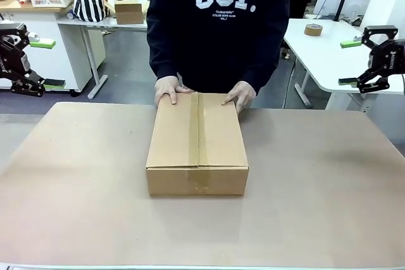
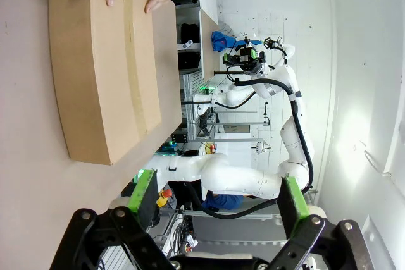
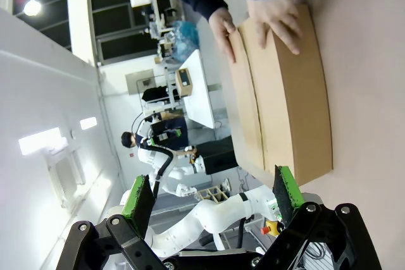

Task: Pack the gift set into the box.
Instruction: Press and hold the closed box until the human finishes sealing it.

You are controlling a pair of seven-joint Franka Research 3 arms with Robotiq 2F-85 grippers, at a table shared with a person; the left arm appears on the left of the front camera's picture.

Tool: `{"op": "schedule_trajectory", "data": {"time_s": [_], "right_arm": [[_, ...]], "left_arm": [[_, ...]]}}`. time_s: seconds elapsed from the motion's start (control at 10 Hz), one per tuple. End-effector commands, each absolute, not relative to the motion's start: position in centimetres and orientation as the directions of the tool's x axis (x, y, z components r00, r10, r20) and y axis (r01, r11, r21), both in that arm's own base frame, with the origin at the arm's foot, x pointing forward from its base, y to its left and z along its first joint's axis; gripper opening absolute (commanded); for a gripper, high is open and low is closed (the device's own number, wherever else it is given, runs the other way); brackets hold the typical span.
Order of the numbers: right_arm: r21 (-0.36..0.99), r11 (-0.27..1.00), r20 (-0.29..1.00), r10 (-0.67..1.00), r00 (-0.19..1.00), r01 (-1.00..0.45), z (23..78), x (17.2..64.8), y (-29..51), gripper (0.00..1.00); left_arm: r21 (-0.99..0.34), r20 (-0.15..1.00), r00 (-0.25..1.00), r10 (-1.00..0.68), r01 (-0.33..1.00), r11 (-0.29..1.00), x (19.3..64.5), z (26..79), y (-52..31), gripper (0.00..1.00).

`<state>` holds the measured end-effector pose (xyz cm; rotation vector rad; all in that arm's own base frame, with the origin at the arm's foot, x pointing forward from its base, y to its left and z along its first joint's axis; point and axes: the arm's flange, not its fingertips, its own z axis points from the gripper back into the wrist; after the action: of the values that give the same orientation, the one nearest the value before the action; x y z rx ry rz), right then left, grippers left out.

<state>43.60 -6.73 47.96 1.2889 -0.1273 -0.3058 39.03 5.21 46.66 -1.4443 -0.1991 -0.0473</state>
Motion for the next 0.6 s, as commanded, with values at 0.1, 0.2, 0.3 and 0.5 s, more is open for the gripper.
{"op": "schedule_trajectory", "data": {"time_s": [0.1, 0.2, 0.3, 0.5], "right_arm": [[0.960, 0.230, -0.086, -0.295, 0.952, 0.158, 48.07, 43.25, -6.61, 1.00], [0.960, 0.230, -0.086, -0.295, 0.952, 0.158, 48.07, 43.25, -6.61, 1.00], [0.960, 0.230, -0.086, -0.295, 0.952, 0.158, 48.07, 43.25, -6.61, 1.00], [0.960, 0.230, -0.086, -0.295, 0.952, 0.158, 48.07, 43.25, -6.61, 1.00]], "left_arm": [[-0.980, 0.180, 0.979, 0.095, 0.170, 0.101, 38.83, 46.65, 4.98, 1.00], [-0.980, 0.180, 0.979, 0.095, 0.170, 0.101, 38.83, 46.65, 4.98, 1.00], [-0.980, 0.180, 0.979, 0.095, 0.170, 0.101, 38.83, 46.65, 4.98, 1.00], [-0.980, 0.180, 0.979, 0.095, 0.170, 0.101, 38.83, 46.65, 4.98, 1.00]]}}
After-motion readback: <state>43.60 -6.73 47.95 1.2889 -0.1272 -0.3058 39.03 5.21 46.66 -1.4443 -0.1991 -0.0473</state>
